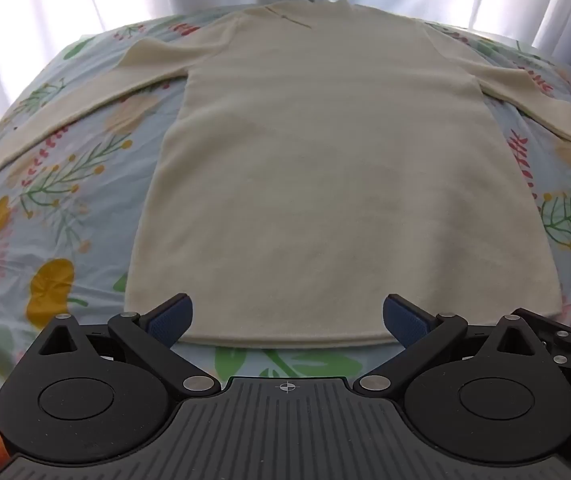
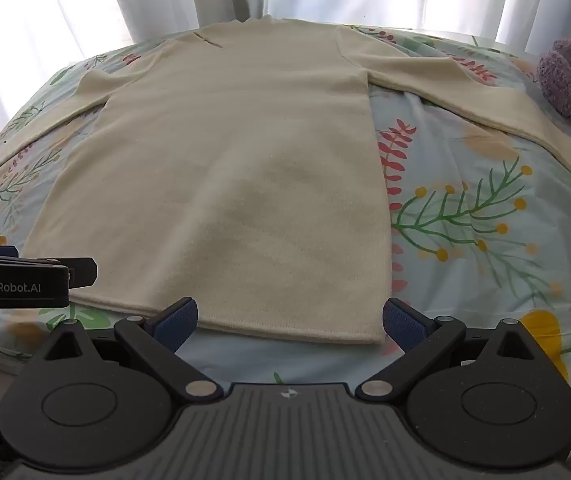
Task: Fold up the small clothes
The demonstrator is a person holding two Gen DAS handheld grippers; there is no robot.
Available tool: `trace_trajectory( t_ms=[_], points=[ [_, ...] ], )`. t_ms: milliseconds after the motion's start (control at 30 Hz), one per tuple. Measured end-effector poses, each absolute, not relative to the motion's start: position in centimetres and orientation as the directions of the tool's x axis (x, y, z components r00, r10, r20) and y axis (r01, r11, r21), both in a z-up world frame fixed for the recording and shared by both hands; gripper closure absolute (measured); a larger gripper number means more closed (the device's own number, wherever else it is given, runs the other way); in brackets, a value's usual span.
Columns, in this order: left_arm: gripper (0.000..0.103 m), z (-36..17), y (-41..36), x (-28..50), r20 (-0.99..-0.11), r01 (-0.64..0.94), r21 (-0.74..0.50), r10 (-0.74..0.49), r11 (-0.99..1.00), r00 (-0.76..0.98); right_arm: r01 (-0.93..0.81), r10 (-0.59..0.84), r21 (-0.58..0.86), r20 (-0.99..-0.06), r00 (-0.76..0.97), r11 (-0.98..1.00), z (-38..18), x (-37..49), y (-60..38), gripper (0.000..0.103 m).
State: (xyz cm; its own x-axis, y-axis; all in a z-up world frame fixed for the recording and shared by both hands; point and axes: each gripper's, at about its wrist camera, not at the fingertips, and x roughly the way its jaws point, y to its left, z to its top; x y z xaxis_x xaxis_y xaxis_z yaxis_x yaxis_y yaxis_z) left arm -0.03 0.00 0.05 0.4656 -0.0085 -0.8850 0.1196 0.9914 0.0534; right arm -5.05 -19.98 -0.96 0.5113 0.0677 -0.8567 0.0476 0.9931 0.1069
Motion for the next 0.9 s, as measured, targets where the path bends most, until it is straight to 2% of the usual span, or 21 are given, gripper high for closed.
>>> trace_trajectory(
  t_ms=[900],
  points=[
    [0.000, 0.23, 0.03, 0.43, -0.892, 0.124, 0.045, -0.016, 0.991, 0.452, 0.046, 0.072, 0.111, -0.857, 0.511, 0.993, -0.59, -4.70, -20.04, 0.004]
  ],
)
